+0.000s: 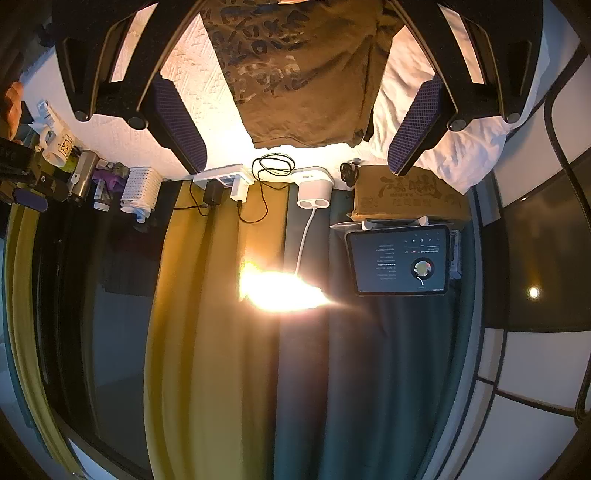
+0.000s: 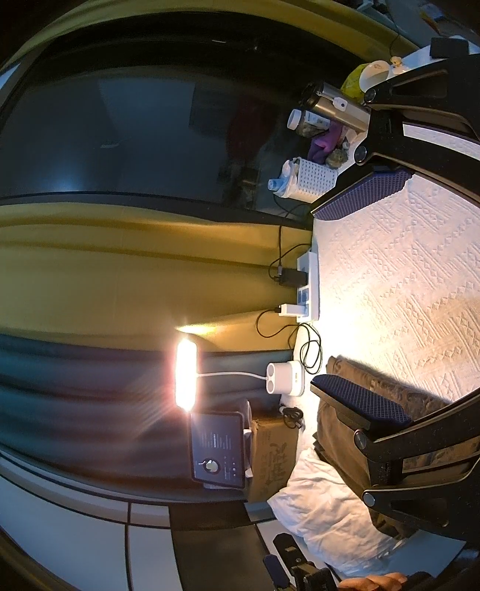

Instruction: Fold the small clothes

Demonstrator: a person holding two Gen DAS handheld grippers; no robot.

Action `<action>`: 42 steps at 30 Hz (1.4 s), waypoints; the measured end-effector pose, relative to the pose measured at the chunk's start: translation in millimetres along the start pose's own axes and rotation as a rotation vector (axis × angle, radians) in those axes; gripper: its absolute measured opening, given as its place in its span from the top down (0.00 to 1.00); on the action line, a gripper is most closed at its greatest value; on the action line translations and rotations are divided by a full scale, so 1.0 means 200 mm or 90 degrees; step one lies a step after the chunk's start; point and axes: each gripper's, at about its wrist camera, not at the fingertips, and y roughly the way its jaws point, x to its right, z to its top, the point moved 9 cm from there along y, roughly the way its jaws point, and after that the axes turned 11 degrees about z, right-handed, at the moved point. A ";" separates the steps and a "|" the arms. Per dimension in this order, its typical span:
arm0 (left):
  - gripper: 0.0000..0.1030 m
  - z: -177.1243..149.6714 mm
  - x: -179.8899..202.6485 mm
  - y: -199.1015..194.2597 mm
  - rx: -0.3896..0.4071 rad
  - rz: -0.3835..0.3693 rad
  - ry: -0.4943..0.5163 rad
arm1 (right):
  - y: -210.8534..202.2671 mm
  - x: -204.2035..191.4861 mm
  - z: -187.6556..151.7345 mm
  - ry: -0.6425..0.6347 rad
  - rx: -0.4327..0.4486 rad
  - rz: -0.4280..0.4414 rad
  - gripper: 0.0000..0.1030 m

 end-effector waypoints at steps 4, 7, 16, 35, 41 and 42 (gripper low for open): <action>0.05 0.00 0.01 0.00 -0.002 -0.002 0.002 | -0.01 0.00 0.00 0.002 0.001 -0.003 0.16; 0.05 0.00 0.01 0.00 -0.002 -0.001 0.003 | -0.02 0.01 -0.01 0.004 0.001 -0.005 0.16; 0.05 -0.01 0.01 0.00 -0.003 -0.001 0.002 | -0.01 0.01 -0.02 0.003 -0.005 0.000 0.16; 0.05 -0.01 0.02 -0.01 -0.004 -0.001 -0.001 | -0.01 0.02 -0.02 0.006 -0.009 -0.002 0.16; 0.05 -0.01 0.02 -0.01 -0.004 -0.001 -0.001 | -0.01 0.03 -0.03 0.007 -0.008 -0.004 0.16; 0.05 -0.01 0.02 -0.01 -0.004 -0.001 0.000 | -0.01 0.03 -0.03 0.007 -0.009 -0.004 0.16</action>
